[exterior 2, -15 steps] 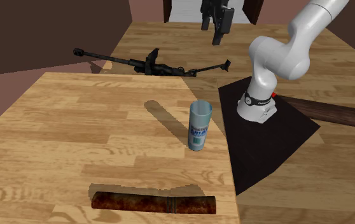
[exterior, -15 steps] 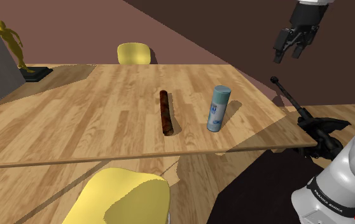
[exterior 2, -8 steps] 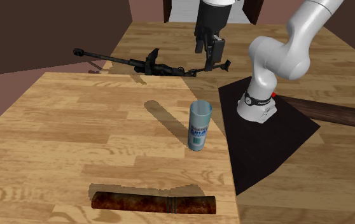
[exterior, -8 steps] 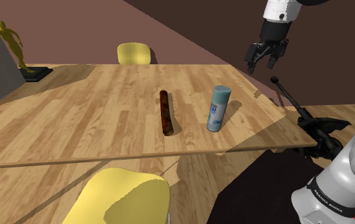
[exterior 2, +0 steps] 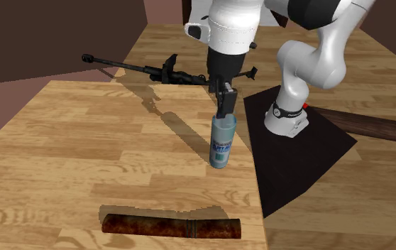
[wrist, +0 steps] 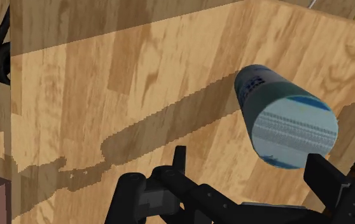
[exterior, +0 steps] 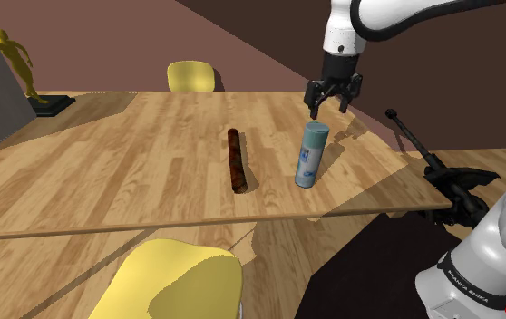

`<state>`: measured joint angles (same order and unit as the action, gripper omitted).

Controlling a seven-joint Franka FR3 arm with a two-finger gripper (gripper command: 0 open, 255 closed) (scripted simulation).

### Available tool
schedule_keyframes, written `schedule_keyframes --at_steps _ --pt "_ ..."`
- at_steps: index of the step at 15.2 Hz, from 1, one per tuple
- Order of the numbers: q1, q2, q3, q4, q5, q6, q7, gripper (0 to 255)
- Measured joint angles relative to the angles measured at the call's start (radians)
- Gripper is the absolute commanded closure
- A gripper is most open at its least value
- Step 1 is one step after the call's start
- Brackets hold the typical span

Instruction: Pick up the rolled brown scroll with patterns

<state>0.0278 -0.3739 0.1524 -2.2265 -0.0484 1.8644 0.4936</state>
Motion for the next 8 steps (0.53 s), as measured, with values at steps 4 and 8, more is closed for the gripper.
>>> schedule_keyframes --at_steps 4,8 --pt "0.006 0.121 0.043 0.066 -0.010 0.059 0.087 0" --pt "0.016 0.262 0.086 0.141 -0.037 0.199 0.184 0"
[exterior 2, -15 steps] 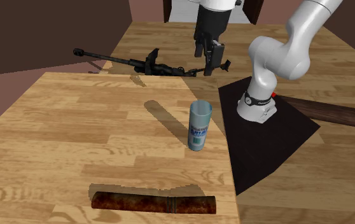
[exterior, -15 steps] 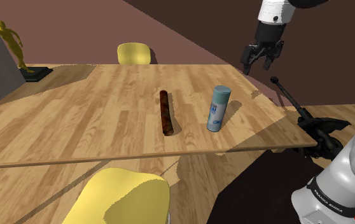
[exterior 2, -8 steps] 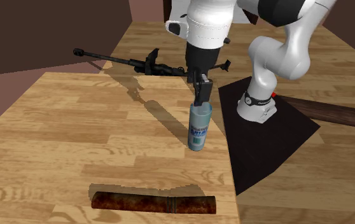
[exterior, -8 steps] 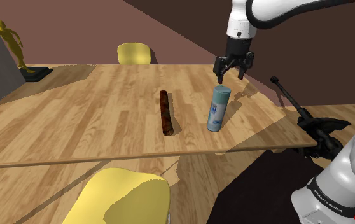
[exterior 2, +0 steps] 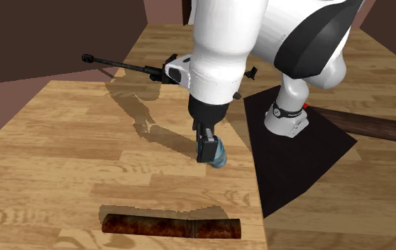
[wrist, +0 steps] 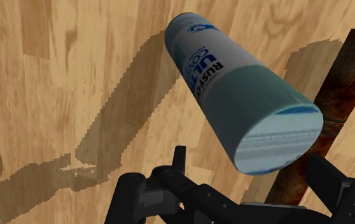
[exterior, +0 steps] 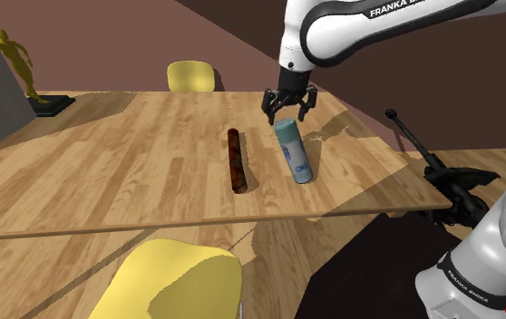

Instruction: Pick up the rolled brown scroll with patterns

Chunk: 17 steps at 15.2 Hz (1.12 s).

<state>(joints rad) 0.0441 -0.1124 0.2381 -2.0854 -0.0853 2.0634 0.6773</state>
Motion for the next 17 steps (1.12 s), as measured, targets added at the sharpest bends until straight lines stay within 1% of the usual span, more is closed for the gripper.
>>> schedule_keyframes --at_steps 3,5,7,9,15,17 --pt "0.009 0.111 0.020 0.084 -0.028 0.003 0.062 0" --pt "0.024 0.195 0.034 0.144 -0.053 0.001 0.115 0" --pt "0.033 0.283 0.034 0.215 -0.078 -0.041 0.148 0" --pt "0.050 0.361 0.035 0.279 -0.100 -0.054 0.186 0" --pt "0.119 0.626 0.020 0.564 -0.158 -0.104 0.277 0" --pt "0.128 0.665 0.015 0.588 -0.167 -0.091 0.289 0"
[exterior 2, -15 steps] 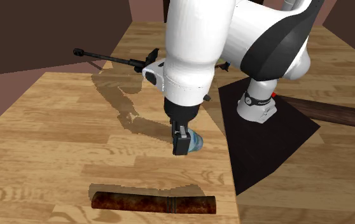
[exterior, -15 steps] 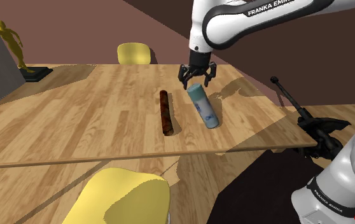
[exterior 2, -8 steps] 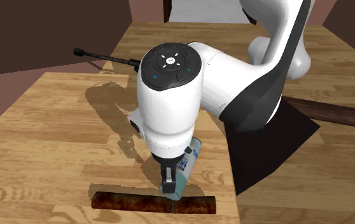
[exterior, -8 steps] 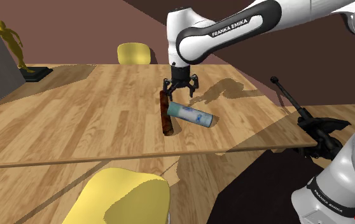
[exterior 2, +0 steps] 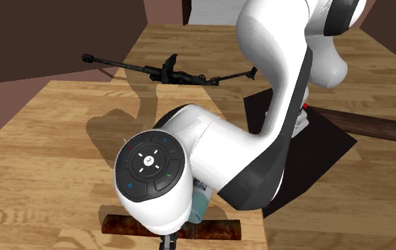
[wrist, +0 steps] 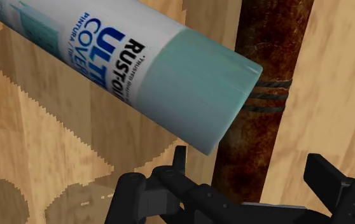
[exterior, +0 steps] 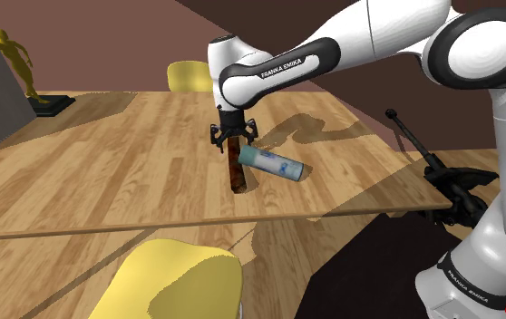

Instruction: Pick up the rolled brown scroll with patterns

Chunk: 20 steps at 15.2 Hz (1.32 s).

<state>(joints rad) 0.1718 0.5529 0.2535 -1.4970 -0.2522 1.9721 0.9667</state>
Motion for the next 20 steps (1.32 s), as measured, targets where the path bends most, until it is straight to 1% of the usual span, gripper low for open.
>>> schedule_keyframes --at_steps 7,8,16,20 --pt "0.004 0.043 -0.009 -0.012 -0.014 0.056 0.014 0" --pt "0.004 0.042 -0.009 -0.017 -0.015 0.061 0.015 255" --pt "0.007 0.043 -0.012 -0.021 -0.020 0.070 0.026 255" --pt "0.006 0.041 -0.007 -0.010 -0.013 0.051 0.015 255"
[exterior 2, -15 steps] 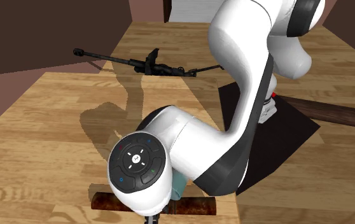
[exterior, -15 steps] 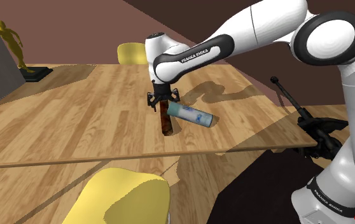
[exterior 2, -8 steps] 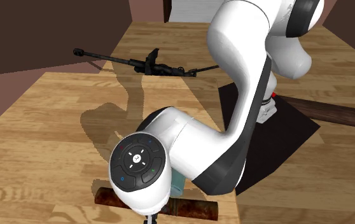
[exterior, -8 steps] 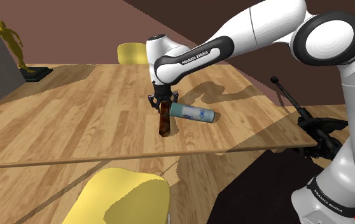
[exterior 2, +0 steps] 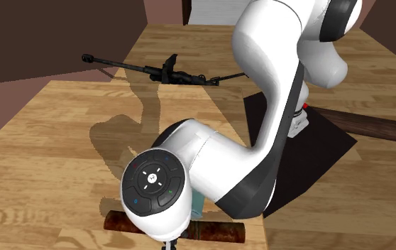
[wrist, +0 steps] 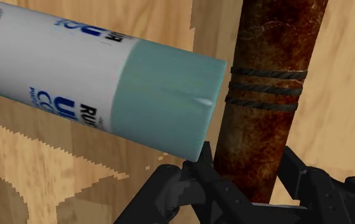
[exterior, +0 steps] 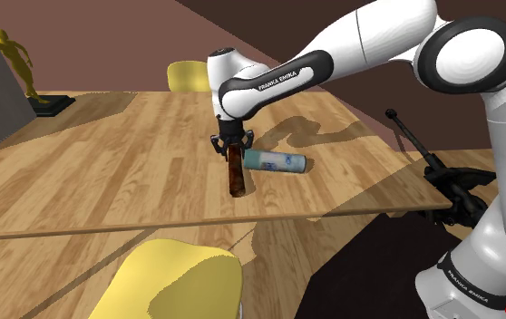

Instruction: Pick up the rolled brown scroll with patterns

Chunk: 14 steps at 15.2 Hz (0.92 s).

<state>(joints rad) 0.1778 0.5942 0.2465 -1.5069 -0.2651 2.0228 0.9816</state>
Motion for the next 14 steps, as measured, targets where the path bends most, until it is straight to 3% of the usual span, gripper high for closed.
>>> schedule_keyframes --at_steps 14 --pt "-0.002 -0.065 0.012 0.082 0.024 -0.144 -0.028 255"
